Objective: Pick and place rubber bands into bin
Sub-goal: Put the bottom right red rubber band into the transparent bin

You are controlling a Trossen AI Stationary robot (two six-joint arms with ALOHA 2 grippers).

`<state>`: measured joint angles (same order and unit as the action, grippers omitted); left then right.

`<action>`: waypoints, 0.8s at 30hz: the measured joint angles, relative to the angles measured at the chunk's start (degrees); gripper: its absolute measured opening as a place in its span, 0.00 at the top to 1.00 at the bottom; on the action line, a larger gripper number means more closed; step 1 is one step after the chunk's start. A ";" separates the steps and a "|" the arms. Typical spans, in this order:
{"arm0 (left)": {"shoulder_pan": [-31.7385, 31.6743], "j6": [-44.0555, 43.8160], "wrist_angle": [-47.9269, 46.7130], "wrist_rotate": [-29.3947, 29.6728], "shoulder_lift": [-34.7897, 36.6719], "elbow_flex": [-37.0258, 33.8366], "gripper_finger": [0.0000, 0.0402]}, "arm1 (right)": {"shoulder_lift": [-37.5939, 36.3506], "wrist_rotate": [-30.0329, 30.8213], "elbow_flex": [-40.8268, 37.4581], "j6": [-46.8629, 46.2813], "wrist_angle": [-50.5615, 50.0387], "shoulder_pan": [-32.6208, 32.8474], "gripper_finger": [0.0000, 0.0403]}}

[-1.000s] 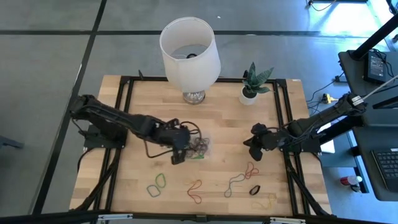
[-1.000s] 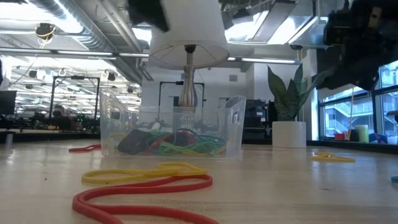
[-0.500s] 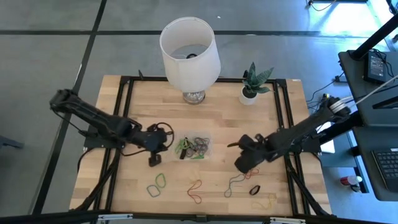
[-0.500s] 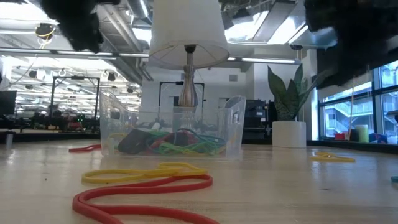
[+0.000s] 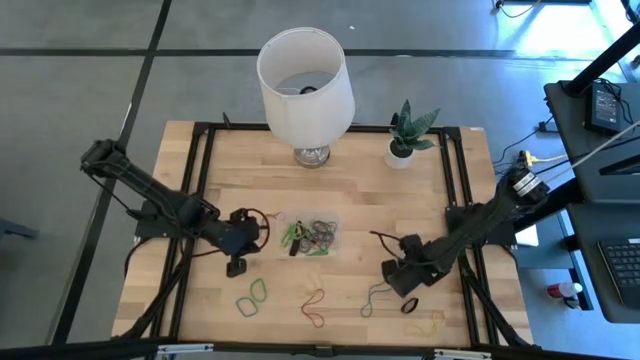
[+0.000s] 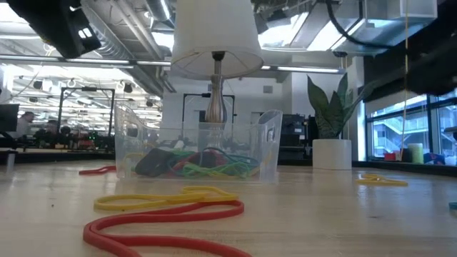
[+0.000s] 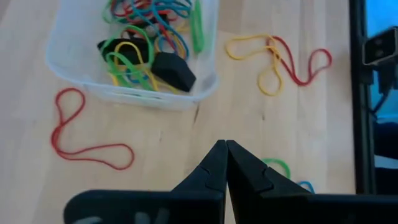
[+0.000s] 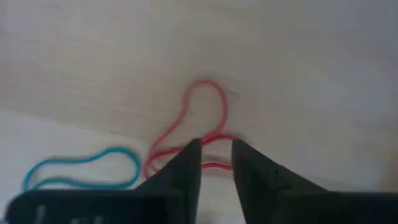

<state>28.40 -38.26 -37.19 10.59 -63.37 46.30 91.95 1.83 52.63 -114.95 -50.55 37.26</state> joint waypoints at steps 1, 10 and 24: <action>0.35 -0.04 0.04 0.02 0.00 0.00 1.00 | 0.73 -0.23 -0.18 -1.91 0.22 0.21 0.74; 2.77 -1.05 0.17 0.24 -0.02 0.00 1.00 | 7.48 -0.54 0.06 -9.68 5.37 0.96 0.64; 4.63 -1.66 0.16 0.44 -0.04 0.00 0.99 | 10.37 4.08 10.88 -6.10 -6.95 0.98 0.98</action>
<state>33.03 -39.92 -37.03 11.03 -63.42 46.30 102.32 5.91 63.51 -121.04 -57.50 38.24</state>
